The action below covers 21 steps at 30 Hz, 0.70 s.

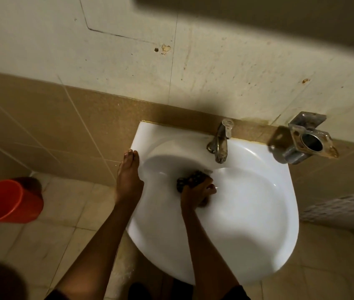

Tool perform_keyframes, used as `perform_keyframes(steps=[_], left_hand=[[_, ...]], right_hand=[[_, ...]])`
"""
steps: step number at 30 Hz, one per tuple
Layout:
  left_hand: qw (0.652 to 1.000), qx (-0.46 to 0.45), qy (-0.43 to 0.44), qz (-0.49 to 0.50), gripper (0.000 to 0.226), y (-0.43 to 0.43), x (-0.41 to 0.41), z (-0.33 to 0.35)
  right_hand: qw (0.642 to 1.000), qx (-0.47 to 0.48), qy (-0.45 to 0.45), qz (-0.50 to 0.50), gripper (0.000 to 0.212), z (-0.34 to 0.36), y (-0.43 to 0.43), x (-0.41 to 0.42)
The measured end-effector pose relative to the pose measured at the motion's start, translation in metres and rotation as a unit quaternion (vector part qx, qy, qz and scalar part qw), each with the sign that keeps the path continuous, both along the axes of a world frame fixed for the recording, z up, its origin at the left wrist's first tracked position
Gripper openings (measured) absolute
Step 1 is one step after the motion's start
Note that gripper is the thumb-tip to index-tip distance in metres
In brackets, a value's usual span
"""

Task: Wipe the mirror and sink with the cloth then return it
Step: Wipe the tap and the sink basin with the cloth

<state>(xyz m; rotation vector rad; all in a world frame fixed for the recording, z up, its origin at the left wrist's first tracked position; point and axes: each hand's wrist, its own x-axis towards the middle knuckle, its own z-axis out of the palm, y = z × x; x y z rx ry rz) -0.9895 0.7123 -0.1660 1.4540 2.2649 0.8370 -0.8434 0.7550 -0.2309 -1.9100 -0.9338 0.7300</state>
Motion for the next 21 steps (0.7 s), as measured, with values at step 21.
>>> perform_keyframes(steps=[21], left_hand=[[0.992, 0.087, -0.075, 0.045, 0.044, 0.0, -0.003, 0.003]], right_hand=[[0.896, -0.061, -0.171, 0.404, 0.051, 0.017, -0.056, -0.01]])
